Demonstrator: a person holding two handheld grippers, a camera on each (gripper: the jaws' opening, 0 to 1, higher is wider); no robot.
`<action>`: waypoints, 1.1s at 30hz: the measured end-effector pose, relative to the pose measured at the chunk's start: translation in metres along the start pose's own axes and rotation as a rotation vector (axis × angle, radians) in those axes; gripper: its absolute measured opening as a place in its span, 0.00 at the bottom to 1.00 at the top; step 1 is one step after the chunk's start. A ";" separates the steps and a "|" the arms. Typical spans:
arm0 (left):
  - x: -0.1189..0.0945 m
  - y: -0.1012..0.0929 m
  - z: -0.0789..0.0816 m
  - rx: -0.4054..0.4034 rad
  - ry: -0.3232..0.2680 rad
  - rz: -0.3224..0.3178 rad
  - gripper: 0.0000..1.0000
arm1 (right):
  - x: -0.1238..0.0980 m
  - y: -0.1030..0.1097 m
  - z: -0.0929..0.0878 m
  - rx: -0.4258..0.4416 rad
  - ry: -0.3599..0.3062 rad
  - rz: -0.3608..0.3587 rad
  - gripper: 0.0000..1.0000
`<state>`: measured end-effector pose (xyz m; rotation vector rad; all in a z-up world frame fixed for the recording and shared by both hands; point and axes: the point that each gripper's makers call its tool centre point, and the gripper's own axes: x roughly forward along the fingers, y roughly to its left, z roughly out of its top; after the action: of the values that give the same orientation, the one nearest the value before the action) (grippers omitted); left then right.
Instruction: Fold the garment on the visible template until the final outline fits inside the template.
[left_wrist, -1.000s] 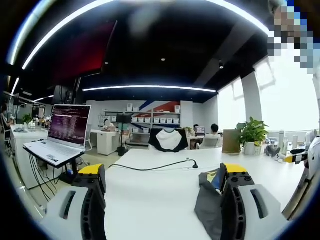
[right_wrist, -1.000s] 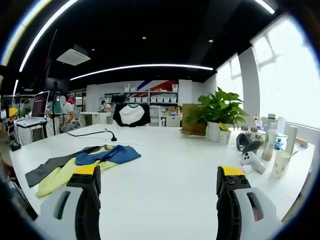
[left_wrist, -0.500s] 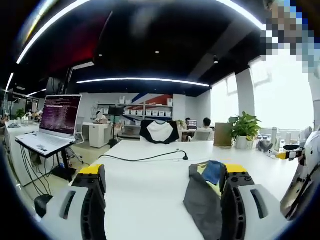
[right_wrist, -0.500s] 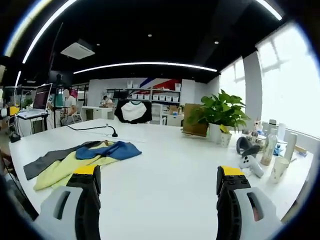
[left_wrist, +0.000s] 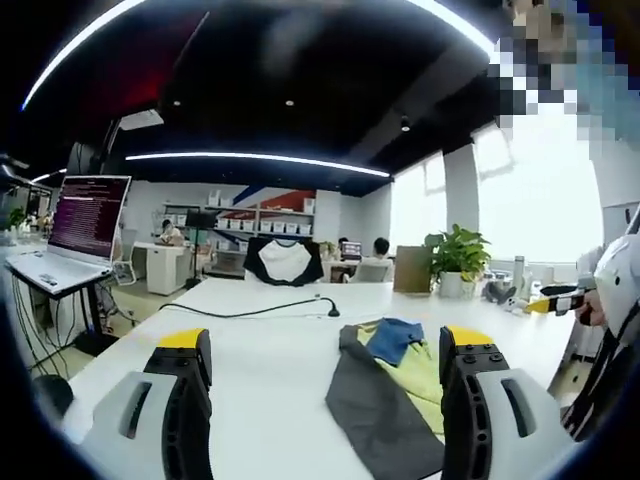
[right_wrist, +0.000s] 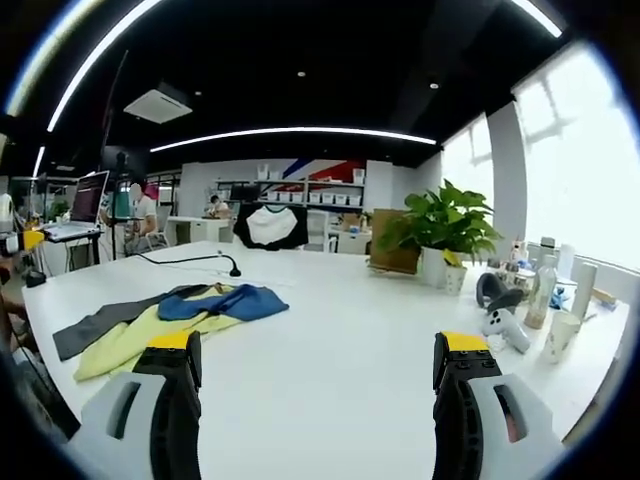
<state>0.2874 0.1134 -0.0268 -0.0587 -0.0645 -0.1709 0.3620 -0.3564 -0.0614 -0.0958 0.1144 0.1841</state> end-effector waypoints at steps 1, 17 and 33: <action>0.002 -0.003 -0.004 0.009 0.009 -0.011 1.00 | 0.000 0.001 0.001 -0.003 -0.005 0.009 0.99; 0.020 -0.052 -0.068 0.039 0.136 -0.211 0.95 | -0.005 0.007 0.002 0.011 -0.015 0.071 0.99; 0.012 -0.076 -0.126 0.115 0.311 -0.349 0.94 | -0.001 0.014 0.000 -0.015 0.012 0.103 0.99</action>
<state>0.2932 0.0284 -0.1473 0.0953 0.2272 -0.5225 0.3579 -0.3426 -0.0620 -0.1061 0.1301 0.2872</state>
